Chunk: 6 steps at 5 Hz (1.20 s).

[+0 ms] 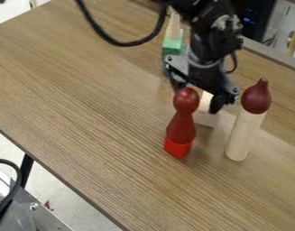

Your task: Put the white arch on the left side of the table

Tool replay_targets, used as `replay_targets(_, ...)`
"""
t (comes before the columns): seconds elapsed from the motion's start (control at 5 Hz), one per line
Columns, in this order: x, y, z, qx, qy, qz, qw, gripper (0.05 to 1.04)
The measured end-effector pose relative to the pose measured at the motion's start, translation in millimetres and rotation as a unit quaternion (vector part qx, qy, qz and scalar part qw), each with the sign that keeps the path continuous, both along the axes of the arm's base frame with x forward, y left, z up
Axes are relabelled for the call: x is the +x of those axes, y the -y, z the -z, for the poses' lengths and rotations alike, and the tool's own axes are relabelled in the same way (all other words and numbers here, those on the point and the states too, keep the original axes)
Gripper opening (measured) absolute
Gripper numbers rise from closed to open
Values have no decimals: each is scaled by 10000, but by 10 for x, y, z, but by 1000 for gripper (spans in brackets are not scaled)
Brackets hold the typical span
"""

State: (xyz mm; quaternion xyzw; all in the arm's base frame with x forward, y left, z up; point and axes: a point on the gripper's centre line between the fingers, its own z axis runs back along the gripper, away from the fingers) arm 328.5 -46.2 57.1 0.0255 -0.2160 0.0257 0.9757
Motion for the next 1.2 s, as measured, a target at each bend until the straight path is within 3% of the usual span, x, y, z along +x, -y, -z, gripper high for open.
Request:
replay_targets(0.6, 134, 132, -109, -344, -220, -189, 9990, 998)
replay_targets(1.2, 116, 126, 112, -317, -597, -393, 9969, 998)
